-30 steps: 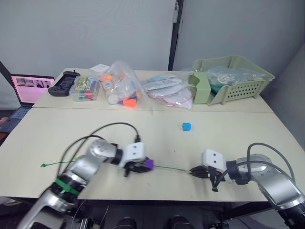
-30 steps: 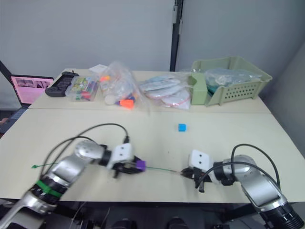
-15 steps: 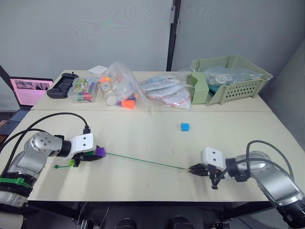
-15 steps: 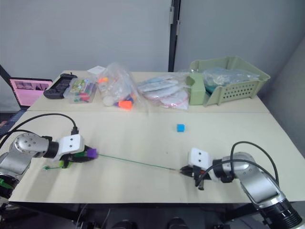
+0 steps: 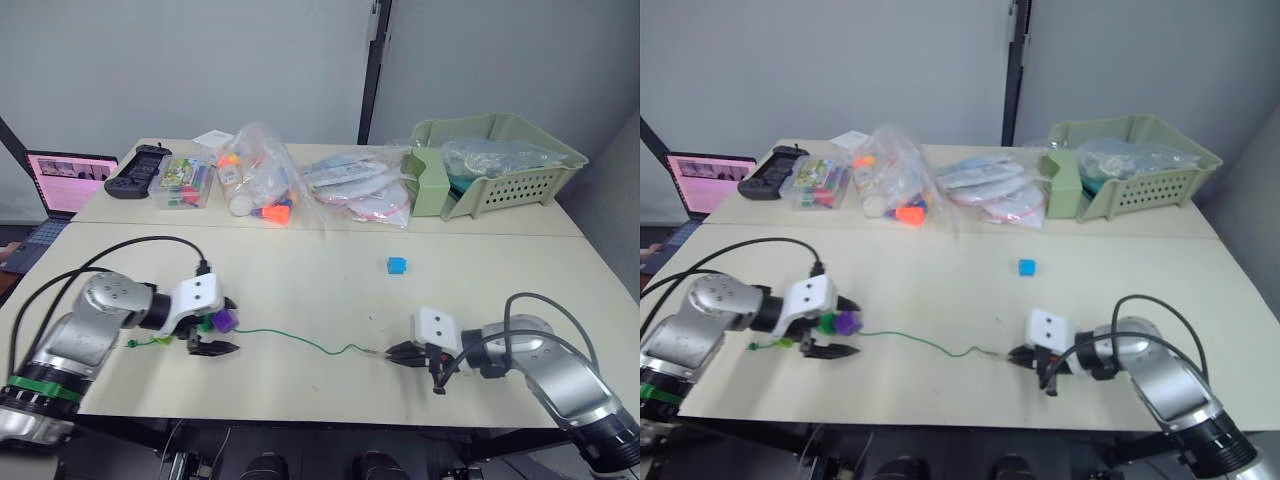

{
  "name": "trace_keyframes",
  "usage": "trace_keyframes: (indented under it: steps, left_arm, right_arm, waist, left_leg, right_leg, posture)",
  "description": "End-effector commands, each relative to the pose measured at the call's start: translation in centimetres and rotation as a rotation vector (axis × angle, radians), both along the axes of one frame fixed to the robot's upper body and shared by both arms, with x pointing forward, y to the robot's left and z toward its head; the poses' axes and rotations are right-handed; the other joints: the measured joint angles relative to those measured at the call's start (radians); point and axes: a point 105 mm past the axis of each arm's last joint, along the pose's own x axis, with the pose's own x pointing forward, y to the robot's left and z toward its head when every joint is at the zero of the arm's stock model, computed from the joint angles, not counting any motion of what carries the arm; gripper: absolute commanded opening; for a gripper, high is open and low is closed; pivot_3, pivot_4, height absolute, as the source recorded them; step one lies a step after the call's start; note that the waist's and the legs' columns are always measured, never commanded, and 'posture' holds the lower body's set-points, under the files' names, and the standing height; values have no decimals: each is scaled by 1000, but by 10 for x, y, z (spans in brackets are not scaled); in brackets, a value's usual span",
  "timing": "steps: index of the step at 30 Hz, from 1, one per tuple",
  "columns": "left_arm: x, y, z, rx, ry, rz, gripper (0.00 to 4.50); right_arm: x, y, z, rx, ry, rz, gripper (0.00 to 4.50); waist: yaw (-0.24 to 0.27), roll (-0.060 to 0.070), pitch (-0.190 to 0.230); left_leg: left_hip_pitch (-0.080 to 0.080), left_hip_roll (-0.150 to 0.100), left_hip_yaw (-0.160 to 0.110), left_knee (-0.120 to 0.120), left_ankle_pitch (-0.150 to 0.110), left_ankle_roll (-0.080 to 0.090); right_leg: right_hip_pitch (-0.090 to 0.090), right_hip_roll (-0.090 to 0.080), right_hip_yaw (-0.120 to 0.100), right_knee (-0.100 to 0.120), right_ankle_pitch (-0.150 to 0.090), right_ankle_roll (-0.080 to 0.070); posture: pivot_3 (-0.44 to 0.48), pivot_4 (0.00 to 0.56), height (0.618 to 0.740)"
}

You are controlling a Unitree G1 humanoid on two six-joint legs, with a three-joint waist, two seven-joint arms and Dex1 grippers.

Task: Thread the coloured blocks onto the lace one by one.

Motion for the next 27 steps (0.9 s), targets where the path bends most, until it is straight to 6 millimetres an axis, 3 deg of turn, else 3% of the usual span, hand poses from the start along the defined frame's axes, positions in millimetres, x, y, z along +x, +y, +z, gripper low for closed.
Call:
trace_keyframes:
  steps: [1,11,16,23,24,27]
  left_arm:
    - [-8,-34,6,-56,-8,-73,4450]
    - [-12,-116,-6,-195,-15,-162,4450]
    - [-13,-136,-16,-187,-41,-215,4450]
    - [-9,-142,-20,-178,-53,-225,4450]
    - [-9,-142,-20,-180,-55,-226,3897]
    - [-10,-144,-19,-188,-50,-233,2991]
  right_arm:
    - [2,11,8,15,-29,15,0]
    - [0,21,6,18,-16,22,0]
    - [-1,25,5,20,-11,25,0]
    - [-1,25,5,19,-10,23,0]
    - [-1,25,5,19,-10,23,0]
    - [-1,26,5,19,-9,23,0]
  waist:
    - [2,0,0]
    - [17,0,0]
    - [16,0,0]
    - [17,0,0]
    - [18,0,0]
    - [18,0,0]
  left_leg:
    - [0,0,0,0,0,0]
    - [-1,-2,-1,4,0,0]
    - [-1,-2,-1,4,0,0]
    - [-1,-2,-2,5,0,0]
    - [-1,-2,-2,5,0,0]
    - [-2,-2,-2,6,0,0]
  right_leg:
    - [0,0,0,0,0,0]
    - [1,1,0,0,1,0]
    - [1,1,0,1,1,0]
    - [1,1,-1,1,2,0]
    - [1,1,-1,1,2,0]
    - [1,1,-1,1,2,0]
  posture:
    - [0,150,740]
    - [0,150,740]
    - [0,150,740]
    - [0,150,740]
    - [0,150,740]
    - [0,150,740]
